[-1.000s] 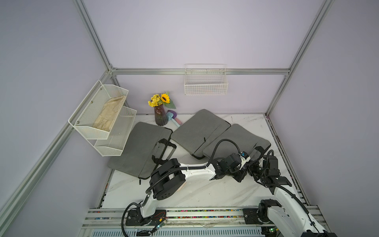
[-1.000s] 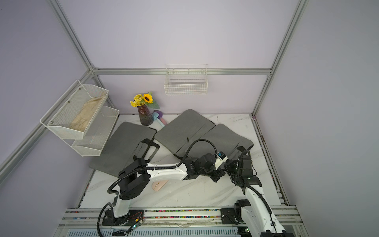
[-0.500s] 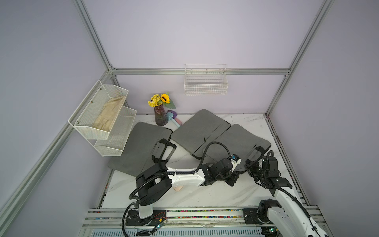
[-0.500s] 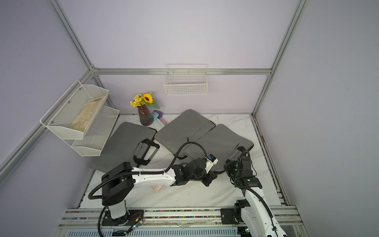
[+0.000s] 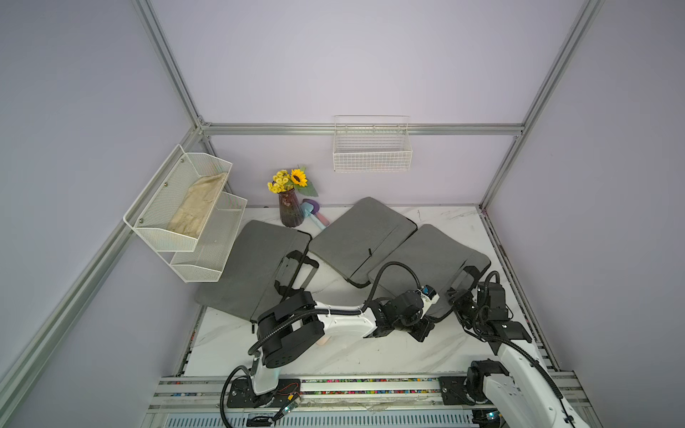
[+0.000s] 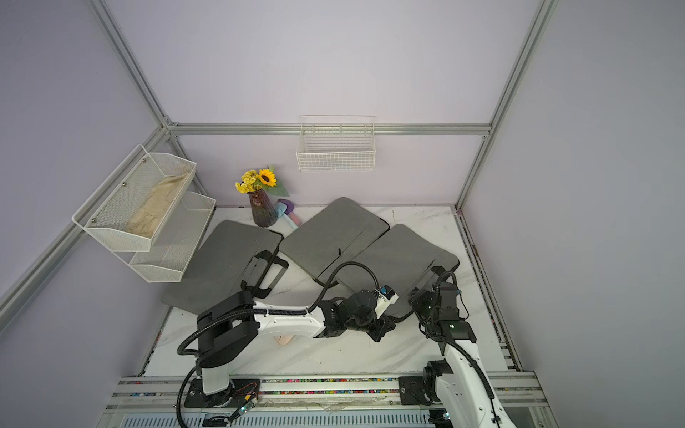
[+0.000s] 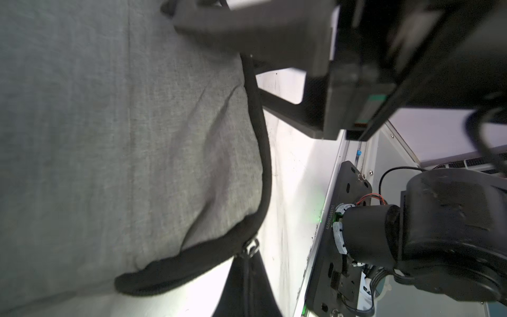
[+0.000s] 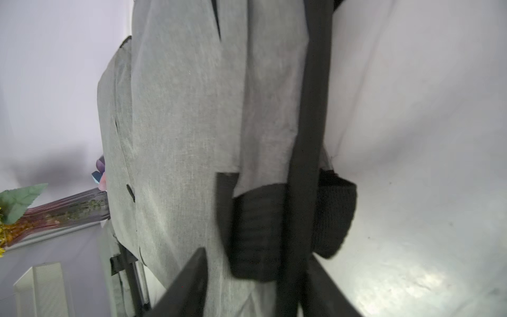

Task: Put the mouse into the laptop bag
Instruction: Zip the zipper on the zippered laptop bag.

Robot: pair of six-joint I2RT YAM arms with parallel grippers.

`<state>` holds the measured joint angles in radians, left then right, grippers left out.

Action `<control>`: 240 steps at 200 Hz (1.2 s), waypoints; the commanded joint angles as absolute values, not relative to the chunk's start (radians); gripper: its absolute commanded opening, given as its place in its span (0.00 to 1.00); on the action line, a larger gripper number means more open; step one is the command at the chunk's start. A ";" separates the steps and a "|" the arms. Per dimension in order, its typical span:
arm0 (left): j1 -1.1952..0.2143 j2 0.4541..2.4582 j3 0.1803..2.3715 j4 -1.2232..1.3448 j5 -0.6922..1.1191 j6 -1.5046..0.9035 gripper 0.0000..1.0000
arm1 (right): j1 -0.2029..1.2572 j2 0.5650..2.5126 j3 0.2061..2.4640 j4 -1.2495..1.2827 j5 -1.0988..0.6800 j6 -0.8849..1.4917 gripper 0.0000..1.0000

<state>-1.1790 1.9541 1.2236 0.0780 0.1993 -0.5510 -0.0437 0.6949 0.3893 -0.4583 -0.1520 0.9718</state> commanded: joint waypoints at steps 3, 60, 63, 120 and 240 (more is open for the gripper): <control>-1.173 2.016 1.423 0.039 0.246 -0.500 0.00 | -0.050 0.643 0.413 -0.489 -0.131 0.974 0.66; -1.132 2.096 1.545 0.037 0.270 -0.477 0.00 | -0.051 0.628 0.360 -0.506 -0.163 1.006 0.68; -1.130 2.094 1.544 0.038 0.270 -0.476 0.00 | -0.051 0.624 0.359 -0.507 -0.167 1.007 0.68; -1.098 2.051 1.567 0.058 0.297 -0.471 0.00 | -0.051 0.494 0.341 -0.592 -0.242 1.030 0.68; -1.085 1.997 1.575 0.031 0.213 -0.395 0.00 | -0.051 0.492 0.407 -0.711 -0.281 1.034 0.71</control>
<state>-1.1168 2.0670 1.4754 -0.0425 0.2687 -0.4316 -0.0551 0.4847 0.3721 -0.6777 -0.2634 1.0168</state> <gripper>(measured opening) 0.048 0.705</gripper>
